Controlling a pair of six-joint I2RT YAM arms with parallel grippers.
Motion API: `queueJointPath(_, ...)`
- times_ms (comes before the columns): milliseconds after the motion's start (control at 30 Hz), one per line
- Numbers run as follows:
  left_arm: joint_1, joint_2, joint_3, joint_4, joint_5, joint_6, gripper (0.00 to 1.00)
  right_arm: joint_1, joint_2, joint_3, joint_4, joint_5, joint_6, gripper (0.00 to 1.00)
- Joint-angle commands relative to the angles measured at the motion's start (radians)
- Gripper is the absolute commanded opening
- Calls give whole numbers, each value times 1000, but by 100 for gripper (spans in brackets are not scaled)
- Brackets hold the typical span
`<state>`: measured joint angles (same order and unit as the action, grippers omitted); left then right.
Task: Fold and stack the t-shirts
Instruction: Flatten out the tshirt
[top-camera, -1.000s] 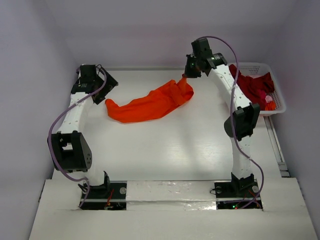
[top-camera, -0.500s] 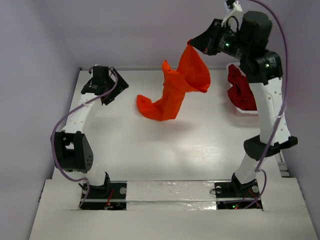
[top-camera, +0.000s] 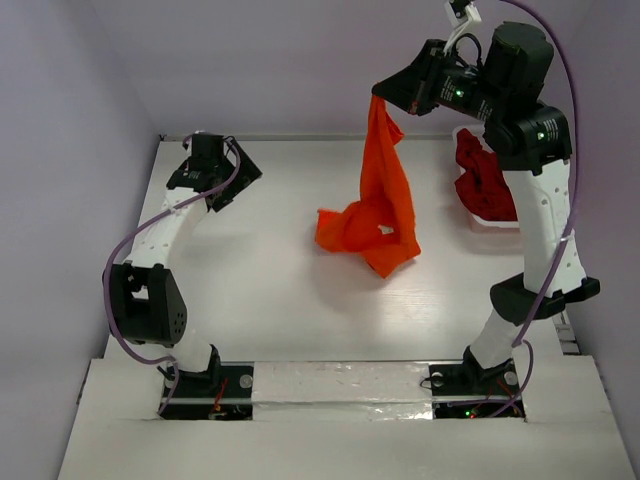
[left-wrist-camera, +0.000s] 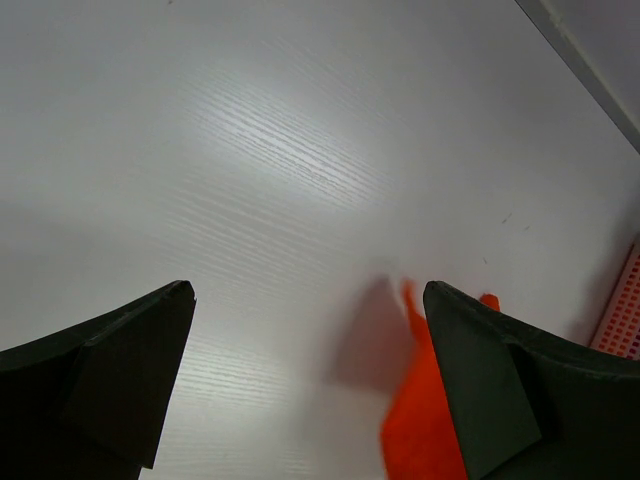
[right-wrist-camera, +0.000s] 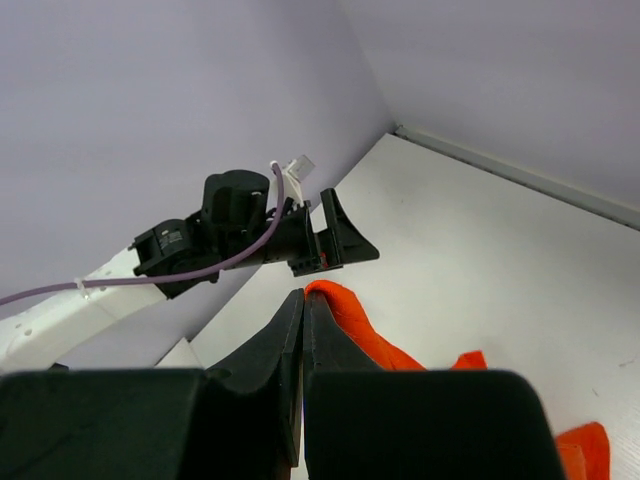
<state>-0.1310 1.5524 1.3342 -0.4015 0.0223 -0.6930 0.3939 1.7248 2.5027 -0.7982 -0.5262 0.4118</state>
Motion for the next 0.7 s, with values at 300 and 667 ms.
queueJointPath(300, -30, -48, -24, 16, -12, -17, 99, 5, -27, 10, 34, 38, -22, 0)
queueJointPath(667, -143, -48, -41, 27, 13, -39, 99, 5, -7, -2, -9, 152, -13, 0)
